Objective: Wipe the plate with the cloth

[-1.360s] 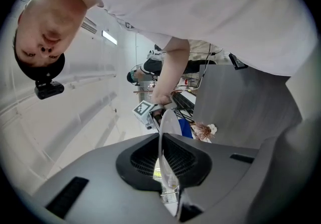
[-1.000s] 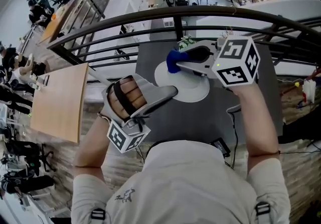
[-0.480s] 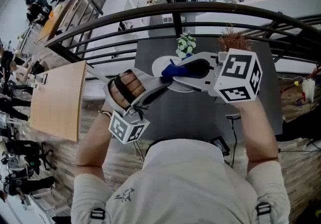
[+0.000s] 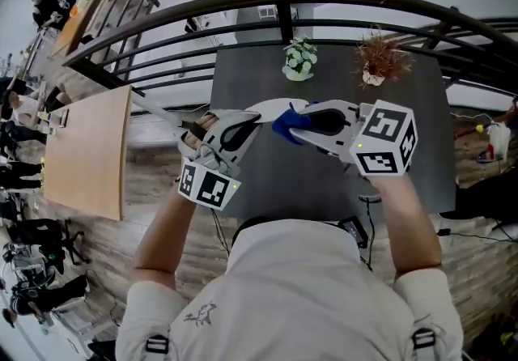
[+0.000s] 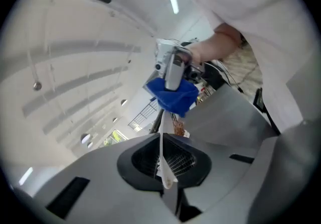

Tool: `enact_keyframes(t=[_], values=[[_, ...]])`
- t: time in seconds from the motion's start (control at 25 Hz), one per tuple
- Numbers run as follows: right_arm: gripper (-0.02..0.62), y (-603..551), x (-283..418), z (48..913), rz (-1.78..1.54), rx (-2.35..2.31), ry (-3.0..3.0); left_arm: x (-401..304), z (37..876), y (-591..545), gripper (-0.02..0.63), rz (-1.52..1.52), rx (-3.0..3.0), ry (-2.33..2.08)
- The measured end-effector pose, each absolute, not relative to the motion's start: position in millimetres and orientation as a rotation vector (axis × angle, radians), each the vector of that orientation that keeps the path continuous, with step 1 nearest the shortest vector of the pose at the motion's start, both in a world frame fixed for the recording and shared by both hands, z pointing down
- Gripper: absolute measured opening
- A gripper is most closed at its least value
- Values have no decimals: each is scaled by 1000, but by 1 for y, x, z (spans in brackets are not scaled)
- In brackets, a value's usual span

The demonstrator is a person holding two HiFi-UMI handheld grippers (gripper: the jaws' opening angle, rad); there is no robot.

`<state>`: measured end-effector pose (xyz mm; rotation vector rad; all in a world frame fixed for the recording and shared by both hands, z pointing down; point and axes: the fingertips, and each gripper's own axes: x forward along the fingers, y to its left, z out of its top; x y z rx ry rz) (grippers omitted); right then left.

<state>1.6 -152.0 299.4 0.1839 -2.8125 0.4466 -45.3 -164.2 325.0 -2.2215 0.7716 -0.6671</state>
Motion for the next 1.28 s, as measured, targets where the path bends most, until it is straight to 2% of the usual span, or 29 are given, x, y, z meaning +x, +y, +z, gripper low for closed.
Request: enact_keyframes(t=[0.28, 0.64, 1.0, 1.28], values=[[66, -166, -14, 356, 651, 229, -2796, -74, 375, -188, 20, -516, -2624, 1030], [66, -199, -37, 461, 853, 473, -2693, -119, 531, -201, 19, -256, -3405, 1560], [66, -200, -49, 594, 907, 558, -2466, -137, 624, -196, 20, -332, -3560, 1784], [67, -194, -67, 660, 1067, 490, -2344, -141, 701, -182, 20, -235, -3724, 2041]])
